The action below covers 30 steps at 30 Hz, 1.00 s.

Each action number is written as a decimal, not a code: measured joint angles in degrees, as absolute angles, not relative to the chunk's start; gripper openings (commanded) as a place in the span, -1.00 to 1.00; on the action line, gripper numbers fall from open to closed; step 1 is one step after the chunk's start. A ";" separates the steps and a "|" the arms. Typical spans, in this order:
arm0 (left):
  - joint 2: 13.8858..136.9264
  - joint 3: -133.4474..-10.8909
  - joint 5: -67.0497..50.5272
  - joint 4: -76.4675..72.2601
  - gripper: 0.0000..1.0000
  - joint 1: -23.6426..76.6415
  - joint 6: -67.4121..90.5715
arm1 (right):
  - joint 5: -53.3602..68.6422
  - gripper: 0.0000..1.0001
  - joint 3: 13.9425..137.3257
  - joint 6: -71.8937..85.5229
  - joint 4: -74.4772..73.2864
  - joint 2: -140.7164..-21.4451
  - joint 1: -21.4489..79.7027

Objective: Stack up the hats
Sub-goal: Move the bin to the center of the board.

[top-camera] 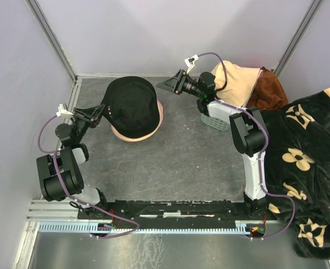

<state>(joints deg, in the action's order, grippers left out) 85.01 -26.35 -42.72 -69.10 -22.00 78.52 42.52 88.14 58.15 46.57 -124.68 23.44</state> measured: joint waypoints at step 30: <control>83.07 -26.83 -40.53 -58.50 -0.95 -20.58 75.83 | 45.06 -0.11 93.65 61.47 48.93 -130.08 26.87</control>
